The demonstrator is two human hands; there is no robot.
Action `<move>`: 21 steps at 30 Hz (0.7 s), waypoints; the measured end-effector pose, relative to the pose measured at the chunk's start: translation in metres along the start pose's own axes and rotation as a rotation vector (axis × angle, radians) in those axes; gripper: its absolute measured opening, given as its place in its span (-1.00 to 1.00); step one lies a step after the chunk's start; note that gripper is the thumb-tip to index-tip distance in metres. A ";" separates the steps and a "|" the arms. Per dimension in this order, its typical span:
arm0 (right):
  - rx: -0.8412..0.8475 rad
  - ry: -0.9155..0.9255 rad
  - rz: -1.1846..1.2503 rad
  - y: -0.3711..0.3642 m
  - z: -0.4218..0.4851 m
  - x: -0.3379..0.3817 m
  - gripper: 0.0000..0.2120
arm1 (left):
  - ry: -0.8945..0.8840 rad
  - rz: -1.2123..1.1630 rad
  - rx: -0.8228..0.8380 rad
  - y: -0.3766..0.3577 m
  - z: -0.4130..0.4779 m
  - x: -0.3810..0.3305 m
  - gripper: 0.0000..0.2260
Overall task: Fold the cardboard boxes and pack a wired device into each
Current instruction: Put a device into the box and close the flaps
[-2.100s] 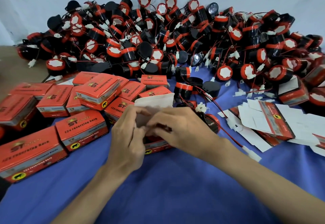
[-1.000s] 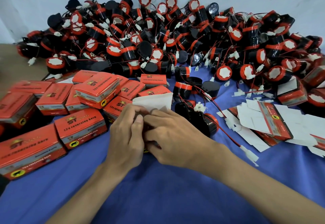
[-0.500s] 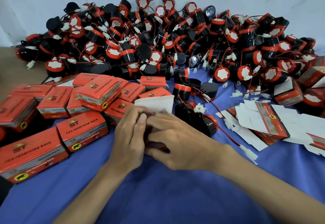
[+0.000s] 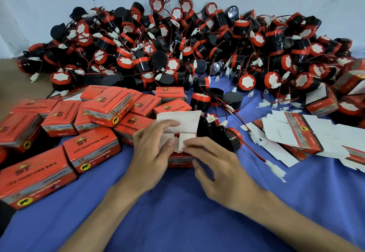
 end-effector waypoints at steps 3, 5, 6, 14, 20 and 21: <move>0.055 0.020 -0.023 0.000 0.002 -0.001 -0.72 | 0.006 -0.007 0.025 -0.003 0.000 0.001 -0.68; 0.054 0.013 -0.025 0.000 0.003 -0.001 -0.75 | 0.084 -0.054 0.054 -0.005 -0.001 0.004 -0.69; 0.028 -0.017 -0.011 0.000 0.004 -0.001 -0.75 | 0.117 -0.094 0.062 -0.005 -0.002 0.005 -0.65; -0.176 -0.365 0.405 0.010 -0.001 0.008 -0.45 | -0.016 -0.351 0.026 0.000 -0.017 -0.003 -0.28; -0.274 -0.310 0.328 0.013 0.004 0.011 -0.82 | -0.177 -0.179 0.052 0.012 -0.015 -0.007 -0.67; -0.280 -0.314 0.270 0.013 0.003 0.010 -0.82 | -0.186 -0.189 0.076 0.013 -0.015 -0.007 -0.67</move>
Point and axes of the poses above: each hand's wrist, its own z-axis towards the middle knuckle, its own y-axis out of the back of the hand, x = y × z, the point moved 2 cm from there along z, towards the middle knuckle, and after that the axes turned 11 degrees about y, right-handed, at the moved point
